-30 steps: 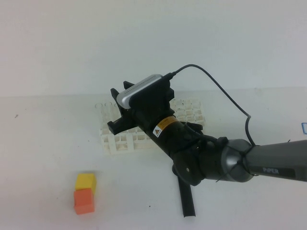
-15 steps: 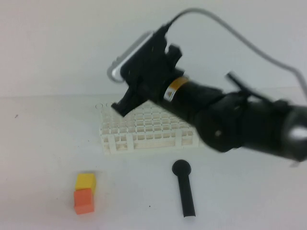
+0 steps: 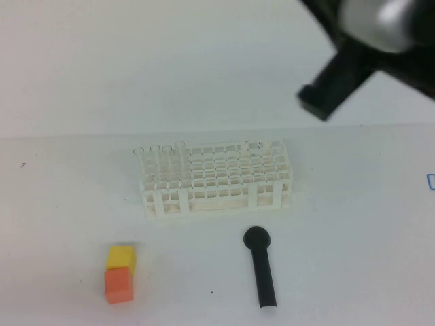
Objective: Place the test tubes
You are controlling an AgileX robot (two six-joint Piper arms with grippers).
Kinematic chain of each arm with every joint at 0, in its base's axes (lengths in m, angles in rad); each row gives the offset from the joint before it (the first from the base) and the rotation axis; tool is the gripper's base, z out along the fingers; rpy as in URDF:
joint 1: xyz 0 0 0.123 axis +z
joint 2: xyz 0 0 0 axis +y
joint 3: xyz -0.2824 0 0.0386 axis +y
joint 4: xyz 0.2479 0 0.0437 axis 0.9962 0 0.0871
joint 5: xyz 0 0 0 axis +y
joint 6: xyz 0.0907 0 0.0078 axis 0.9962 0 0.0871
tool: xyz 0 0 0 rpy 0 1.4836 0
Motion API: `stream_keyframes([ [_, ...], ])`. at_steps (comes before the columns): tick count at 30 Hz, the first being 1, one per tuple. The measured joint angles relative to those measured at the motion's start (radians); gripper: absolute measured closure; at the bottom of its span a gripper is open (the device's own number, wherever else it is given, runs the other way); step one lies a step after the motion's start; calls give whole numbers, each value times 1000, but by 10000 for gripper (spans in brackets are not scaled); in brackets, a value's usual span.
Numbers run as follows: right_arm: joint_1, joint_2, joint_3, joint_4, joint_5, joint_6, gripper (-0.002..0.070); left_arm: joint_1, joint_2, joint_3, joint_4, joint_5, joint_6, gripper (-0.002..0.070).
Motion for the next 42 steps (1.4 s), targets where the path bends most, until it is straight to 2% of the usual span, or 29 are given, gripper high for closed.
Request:
stream_keyframes([
  [10,0,-97,30,0,-20,-26,678,0,0,0,0,0,0,676],
  [15,0,-76,35,16,-139,-36,678,0,0,0,0,0,0,676],
  [17,0,-74,35,73,-163,-73,678,0,0,0,0,0,0,676],
  [22,-31,-131,62,370,-121,-288,678,0,0,0,0,-2,0,676],
  [26,-161,-219,135,578,38,-368,678,0,0,0,0,-2,0,676],
  [32,-475,-410,293,693,338,-383,678,0,0,0,0,-2,0,676],
  [36,-646,-623,431,716,355,-383,678,0,0,0,2,-2,0,676],
  [42,-757,-941,625,730,284,-389,678,0,0,0,2,-2,0,676],
])
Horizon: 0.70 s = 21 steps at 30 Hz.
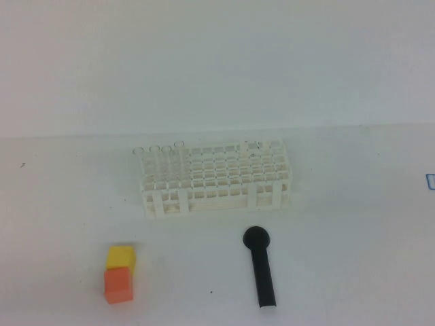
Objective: Place the test tubes
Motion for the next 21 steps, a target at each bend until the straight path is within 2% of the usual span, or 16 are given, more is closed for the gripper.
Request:
stream_keyframes([
  [6,-28,-200,144,39,-37,-2,678,0,0,0,0,0,0,676],
  [16,-28,-224,170,61,-34,14,678,0,0,0,0,0,0,676],
  [18,-28,-224,172,-60,-14,123,678,0,0,0,0,0,0,676],
  [21,-28,-224,203,-420,0,535,678,0,0,0,0,0,0,676],
])
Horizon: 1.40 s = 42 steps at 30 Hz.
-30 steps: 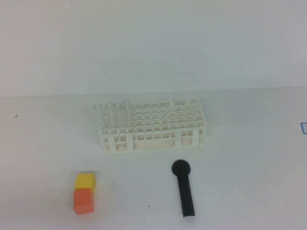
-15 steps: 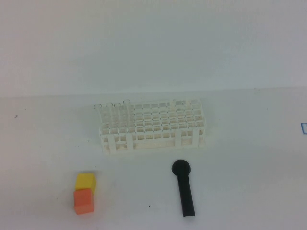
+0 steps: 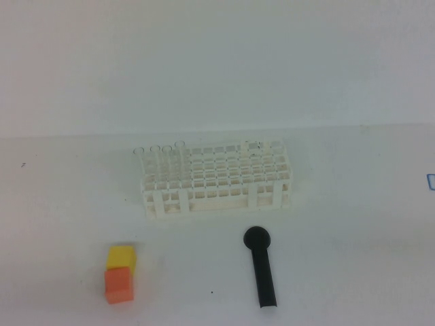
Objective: Place the test tubes
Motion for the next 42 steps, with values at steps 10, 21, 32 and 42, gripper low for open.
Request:
stream_keyframes([
  [10,0,-49,232,-530,21,647,678,0,0,0,0,2,0,676],
  [21,0,-68,305,-616,200,660,678,0,2,0,0,0,0,676],
  [32,0,-68,298,-626,307,677,678,0,2,0,0,2,0,676],
  [42,0,-68,298,-626,309,679,678,0,2,0,0,2,0,676],
])
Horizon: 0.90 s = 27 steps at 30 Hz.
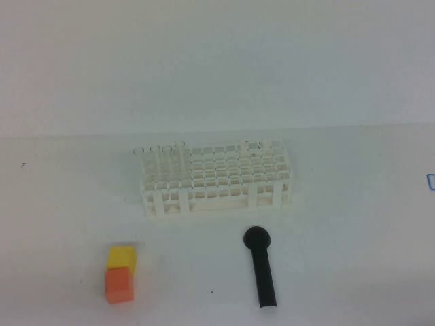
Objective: Place the test tubes
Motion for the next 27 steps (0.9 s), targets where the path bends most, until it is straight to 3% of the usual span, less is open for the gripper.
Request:
stream_keyframes([
  [11,0,0,0,0,0,0,678,0,0,0,-16,0,0,676],
  [13,0,0,0,0,0,0,678,0,0,0,-164,0,2,676],
  [16,0,0,0,0,0,0,678,0,0,0,-523,52,12,676],
  [22,0,0,0,0,0,0,678,0,0,0,-1103,434,-2,676],
  [24,0,0,0,0,0,0,678,0,0,0,-1202,483,29,676],
  [27,0,0,0,0,0,0,678,0,0,0,-1244,428,192,676],
])
